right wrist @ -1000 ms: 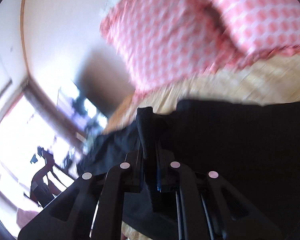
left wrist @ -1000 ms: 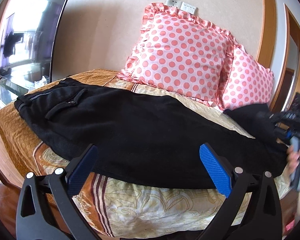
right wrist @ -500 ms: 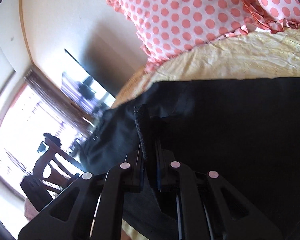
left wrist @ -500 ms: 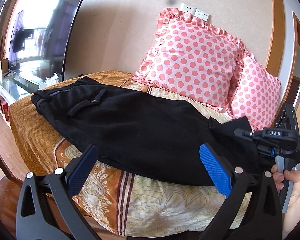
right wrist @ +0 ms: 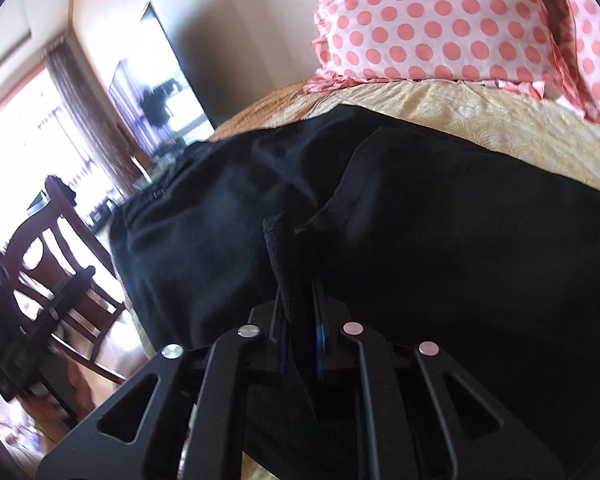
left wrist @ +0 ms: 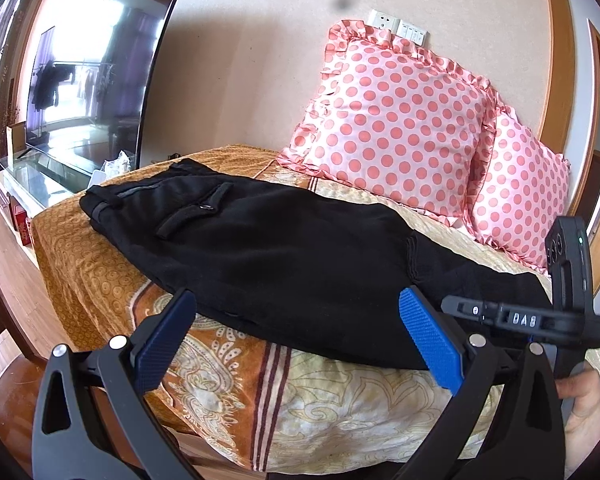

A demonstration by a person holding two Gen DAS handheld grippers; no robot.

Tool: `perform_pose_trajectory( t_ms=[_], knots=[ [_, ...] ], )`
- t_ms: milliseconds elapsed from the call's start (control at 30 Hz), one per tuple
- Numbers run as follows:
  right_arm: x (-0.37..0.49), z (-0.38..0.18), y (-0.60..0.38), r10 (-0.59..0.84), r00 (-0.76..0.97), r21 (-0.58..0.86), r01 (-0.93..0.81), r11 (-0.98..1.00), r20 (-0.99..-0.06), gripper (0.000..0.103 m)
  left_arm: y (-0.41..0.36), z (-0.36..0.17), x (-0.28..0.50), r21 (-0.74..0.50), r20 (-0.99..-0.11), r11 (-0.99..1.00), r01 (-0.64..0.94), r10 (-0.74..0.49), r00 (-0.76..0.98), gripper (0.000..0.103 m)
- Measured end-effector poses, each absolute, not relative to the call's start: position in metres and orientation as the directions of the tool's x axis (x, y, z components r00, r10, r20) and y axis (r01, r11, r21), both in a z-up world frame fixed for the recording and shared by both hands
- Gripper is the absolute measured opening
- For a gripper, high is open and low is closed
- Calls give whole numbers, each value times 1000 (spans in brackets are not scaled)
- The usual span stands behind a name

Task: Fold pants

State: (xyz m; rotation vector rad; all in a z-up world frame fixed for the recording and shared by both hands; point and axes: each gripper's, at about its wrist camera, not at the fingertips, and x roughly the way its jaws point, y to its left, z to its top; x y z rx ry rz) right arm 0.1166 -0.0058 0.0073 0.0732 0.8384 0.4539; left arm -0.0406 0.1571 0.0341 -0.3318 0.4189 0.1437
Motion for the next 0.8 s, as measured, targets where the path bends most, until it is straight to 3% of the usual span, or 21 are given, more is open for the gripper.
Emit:
perform_pose_trajectory(
  t_ms=[67,100,133,233,333,433,533,633,800],
  knots=[
    [108,8,0,417,574,201,-402,893,-704,35,160,35,-40,-292,-424,933,-208,69,903,101],
    [104,10,3,429,566,202,-420,885,-704,52,163,35,-41,-296,-424,931,-213,72,903,101],
    [100,14,6,459,548,222,-444,868,-699,63,165,36,-41,-298,-424,929,-218,76,903,101],
    [93,28,6,500,576,248,-462,852,-647,58,174,37,-44,-301,-421,922,-245,102,901,101],
    [96,42,8,405,678,143,-408,901,-614,54,185,39,-46,-323,-420,905,-275,124,899,101],
    [108,38,15,232,722,-19,-321,947,-652,54,197,40,-48,-348,-419,888,-299,138,898,101],
    [112,19,23,154,660,-96,-326,940,-735,54,212,42,-50,-353,-428,875,-331,164,889,101],
    [104,14,27,117,670,-164,-342,925,-733,54,234,43,-49,-381,-448,859,-343,153,881,101],
    [105,11,17,161,658,-98,-339,936,-736,55,290,41,-38,-572,-468,757,-317,16,884,101]
  ],
)
